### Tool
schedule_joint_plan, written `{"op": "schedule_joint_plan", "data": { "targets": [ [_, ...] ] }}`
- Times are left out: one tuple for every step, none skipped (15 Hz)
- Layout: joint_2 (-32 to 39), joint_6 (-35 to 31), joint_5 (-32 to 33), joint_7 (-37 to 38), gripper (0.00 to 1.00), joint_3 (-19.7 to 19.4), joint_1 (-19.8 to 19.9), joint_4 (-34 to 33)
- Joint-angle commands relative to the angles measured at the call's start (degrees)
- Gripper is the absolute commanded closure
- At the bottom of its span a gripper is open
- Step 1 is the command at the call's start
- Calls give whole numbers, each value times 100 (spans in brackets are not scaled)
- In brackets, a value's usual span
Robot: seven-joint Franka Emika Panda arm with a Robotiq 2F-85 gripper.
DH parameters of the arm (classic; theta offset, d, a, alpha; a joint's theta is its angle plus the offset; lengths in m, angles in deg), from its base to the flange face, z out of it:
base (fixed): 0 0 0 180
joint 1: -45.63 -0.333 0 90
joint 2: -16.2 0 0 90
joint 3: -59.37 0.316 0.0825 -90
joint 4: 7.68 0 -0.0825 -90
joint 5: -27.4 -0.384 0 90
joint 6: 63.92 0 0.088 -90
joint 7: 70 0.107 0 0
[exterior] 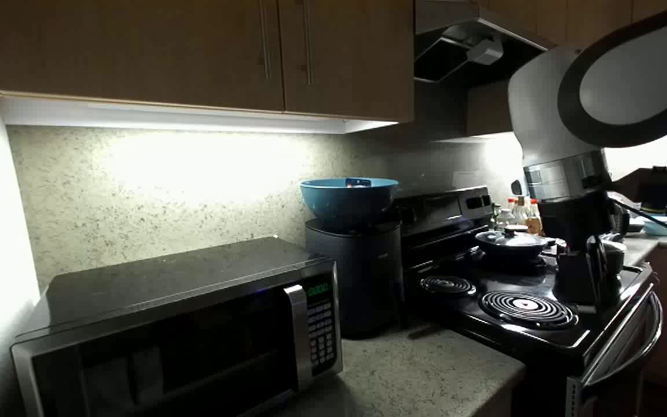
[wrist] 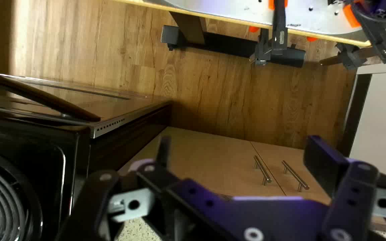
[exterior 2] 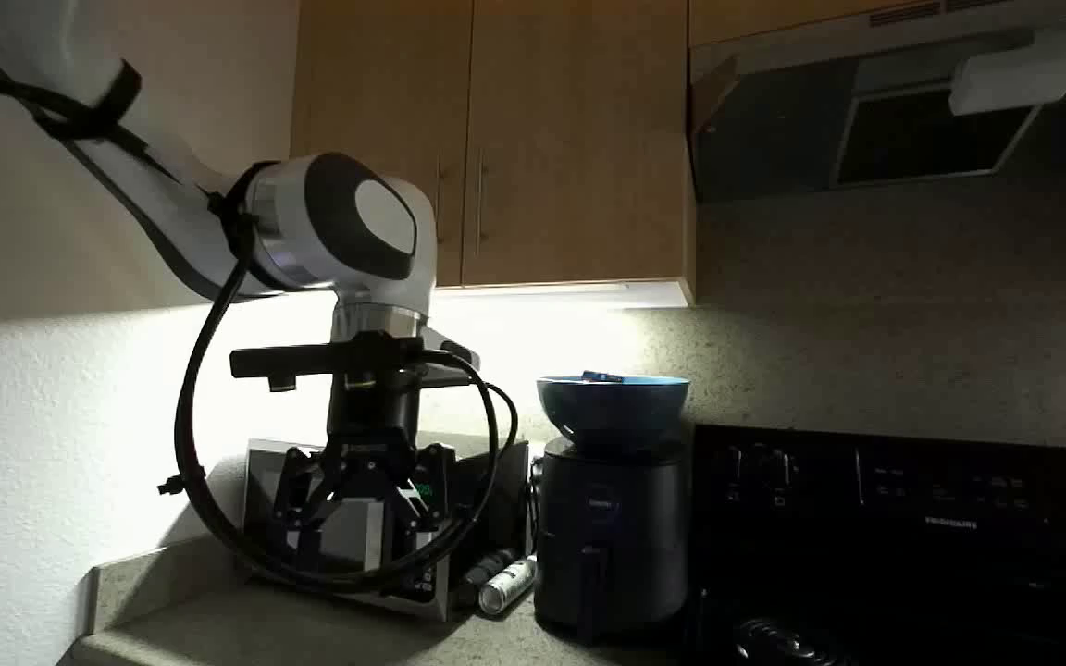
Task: Put the blue bowl on the counter top
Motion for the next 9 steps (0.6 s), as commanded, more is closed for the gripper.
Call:
{"op": "schedule_joint_plan", "data": {
  "targets": [
    [-1, 23, 18, 20, 0, -37, -41, -13],
    [-1, 23, 18, 20, 0, -37, -41, -13],
    [-1, 23, 18, 20, 0, -37, -41, -13],
    [-1, 23, 18, 20, 0, -37, -41, -13],
    [-1, 23, 18, 20, 0, -37, -41, -13],
    [-1, 23, 18, 20, 0, -37, -41, -13],
    [161, -38, 59, 49, 0, -15, -26, -133],
    [267, -95, 95, 50, 0, -7, -15, -237],
    [421, -224, 153, 85, 0, 3, 21, -415]
  ]
}}
